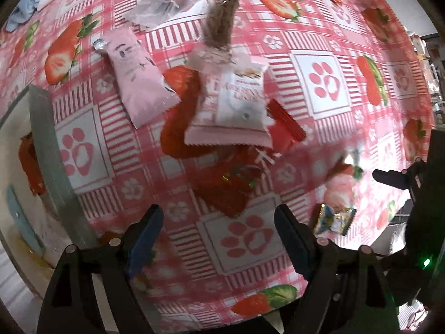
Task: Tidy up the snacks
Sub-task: 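Grasp the red packet with the left gripper while the right grasps the Hello Kitty candy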
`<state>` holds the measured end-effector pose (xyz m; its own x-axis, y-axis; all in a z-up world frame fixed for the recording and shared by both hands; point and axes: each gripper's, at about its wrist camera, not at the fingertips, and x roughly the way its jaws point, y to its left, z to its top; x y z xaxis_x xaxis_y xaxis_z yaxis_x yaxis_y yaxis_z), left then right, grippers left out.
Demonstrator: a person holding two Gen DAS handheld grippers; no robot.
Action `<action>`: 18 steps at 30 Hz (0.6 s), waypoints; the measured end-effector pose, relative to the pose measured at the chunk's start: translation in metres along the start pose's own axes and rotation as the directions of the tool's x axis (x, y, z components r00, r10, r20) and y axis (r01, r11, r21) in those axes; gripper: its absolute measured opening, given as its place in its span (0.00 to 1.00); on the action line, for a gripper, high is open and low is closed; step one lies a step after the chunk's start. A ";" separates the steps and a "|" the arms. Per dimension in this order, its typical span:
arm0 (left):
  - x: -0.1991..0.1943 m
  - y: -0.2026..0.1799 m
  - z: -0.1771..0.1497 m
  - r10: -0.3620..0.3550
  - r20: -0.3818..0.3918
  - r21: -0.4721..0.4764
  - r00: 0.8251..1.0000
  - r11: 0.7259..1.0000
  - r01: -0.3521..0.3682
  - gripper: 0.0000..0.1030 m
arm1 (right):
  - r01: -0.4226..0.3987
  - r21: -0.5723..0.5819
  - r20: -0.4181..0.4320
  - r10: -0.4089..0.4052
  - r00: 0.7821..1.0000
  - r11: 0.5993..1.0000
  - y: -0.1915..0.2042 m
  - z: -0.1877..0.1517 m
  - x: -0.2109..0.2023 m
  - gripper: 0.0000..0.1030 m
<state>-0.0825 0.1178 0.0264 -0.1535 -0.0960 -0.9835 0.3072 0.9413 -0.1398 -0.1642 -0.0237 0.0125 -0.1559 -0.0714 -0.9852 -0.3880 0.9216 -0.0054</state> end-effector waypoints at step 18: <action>0.010 -0.039 0.024 -0.007 0.034 0.027 0.999 1.000 0.006 0.84 | -0.133 0.484 -0.032 0.170 0.985 0.865 -0.090 -0.033 0.015 0.99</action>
<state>-0.0735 0.0723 0.0189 -0.1237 -0.1131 -0.9858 0.3318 0.9316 -0.1485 -0.1613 -0.1198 0.0036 -0.2487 0.0741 -0.9657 0.1248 0.9912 0.0439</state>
